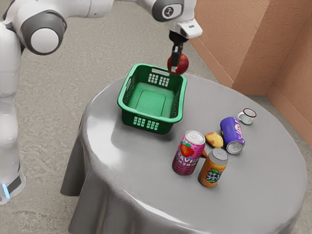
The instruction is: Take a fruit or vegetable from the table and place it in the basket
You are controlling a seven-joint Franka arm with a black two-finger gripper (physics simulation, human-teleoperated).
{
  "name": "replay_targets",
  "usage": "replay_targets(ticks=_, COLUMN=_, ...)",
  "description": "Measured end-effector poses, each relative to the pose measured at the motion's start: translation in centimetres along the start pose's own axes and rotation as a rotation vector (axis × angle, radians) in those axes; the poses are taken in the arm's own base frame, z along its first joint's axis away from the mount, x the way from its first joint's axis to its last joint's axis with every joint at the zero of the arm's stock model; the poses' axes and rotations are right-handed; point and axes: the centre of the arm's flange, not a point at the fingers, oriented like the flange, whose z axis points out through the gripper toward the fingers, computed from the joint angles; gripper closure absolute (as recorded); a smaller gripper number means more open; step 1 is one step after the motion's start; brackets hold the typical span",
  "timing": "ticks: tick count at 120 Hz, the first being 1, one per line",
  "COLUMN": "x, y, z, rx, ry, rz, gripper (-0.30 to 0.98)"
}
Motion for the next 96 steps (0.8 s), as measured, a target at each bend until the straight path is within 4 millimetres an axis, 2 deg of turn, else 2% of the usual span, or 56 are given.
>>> replay_targets(ticks=14, x=0.6, y=0.1, z=0.8, rx=-0.006, ry=-0.008, rz=0.002, gripper=0.49)
replay_targets(ticks=30, x=-1.0, y=-1.9, z=1.5, rx=-0.001, ry=-0.025, rz=-0.044, gripper=0.49)
replay_targets(ticks=43, x=-1.3, y=-2.3, z=1.7, rx=-0.001, ry=-0.029, rz=-0.054, gripper=0.48)
replay_targets(ticks=51, x=-1.2, y=-2.2, z=1.8, rx=-0.005, ry=-0.029, rz=-0.053, gripper=0.29)
replay_targets(ticks=60, x=-1.1, y=-2.0, z=1.8, rx=-0.011, ry=-0.029, rz=-0.052, gripper=0.18)
replay_targets(ticks=79, x=-1.1, y=-1.8, z=1.9, rx=-0.022, ry=-0.032, rz=-0.048, gripper=0.07)
replay_targets(ticks=96, x=-1.2, y=-1.8, z=2.0, rx=-0.027, ry=-0.035, rz=-0.047, gripper=0.03)
